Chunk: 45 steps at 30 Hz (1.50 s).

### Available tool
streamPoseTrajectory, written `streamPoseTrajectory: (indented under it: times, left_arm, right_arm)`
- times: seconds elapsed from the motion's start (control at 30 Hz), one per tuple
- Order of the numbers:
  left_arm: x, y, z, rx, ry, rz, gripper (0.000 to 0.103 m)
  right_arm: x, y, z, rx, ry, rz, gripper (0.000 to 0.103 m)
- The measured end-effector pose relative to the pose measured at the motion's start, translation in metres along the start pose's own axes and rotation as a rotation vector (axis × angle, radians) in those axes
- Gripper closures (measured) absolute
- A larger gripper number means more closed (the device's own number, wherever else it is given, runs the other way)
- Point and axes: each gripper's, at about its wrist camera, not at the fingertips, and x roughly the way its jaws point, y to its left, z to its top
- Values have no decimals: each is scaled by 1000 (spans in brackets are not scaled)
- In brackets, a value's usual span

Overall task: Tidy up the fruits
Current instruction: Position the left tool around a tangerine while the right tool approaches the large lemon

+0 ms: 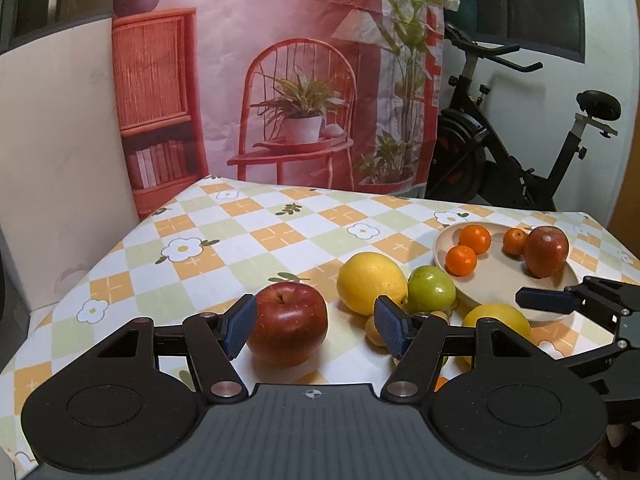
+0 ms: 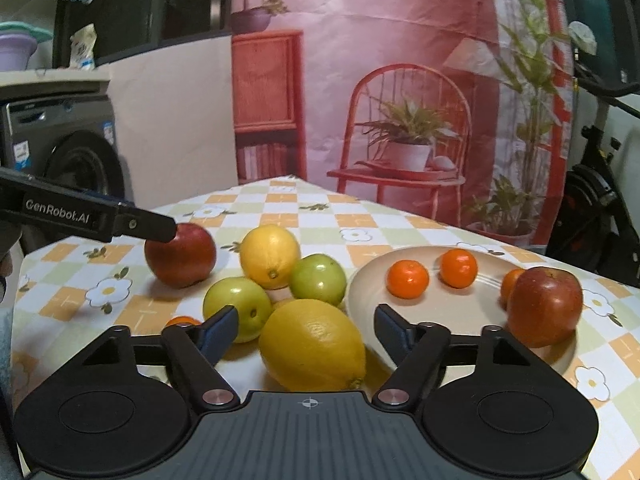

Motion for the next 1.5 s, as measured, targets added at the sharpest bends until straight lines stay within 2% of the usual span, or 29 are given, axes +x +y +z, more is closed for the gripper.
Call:
streamPoseTrajectory:
  times: [0.27,0.4,0.53,0.63,1.17,1.5]
  left_arm:
    - [2,0,-4,-14,19,-14,36]
    - [4,1,-5,-22,28,-17,36]
    - [5,1,-6,-29,38,-26,36]
    - [5,1,-7,-29,38,-28,36]
    - [9,1,-12,-54,67,-64,36]
    - [11,-12,-18,4,96,-167,36]
  right_arm:
    - [10,5,0,-42,66,-2,36]
    - [11,6,0,-49,68,-6,37]
    - [11,8,-1,-71,71,-34,44]
    - [9,8,-2,-77,71,-41,46]
    - [-22,-2,-14,45,77,13,45]
    - [-21,-3,-14,61,72,24,46]
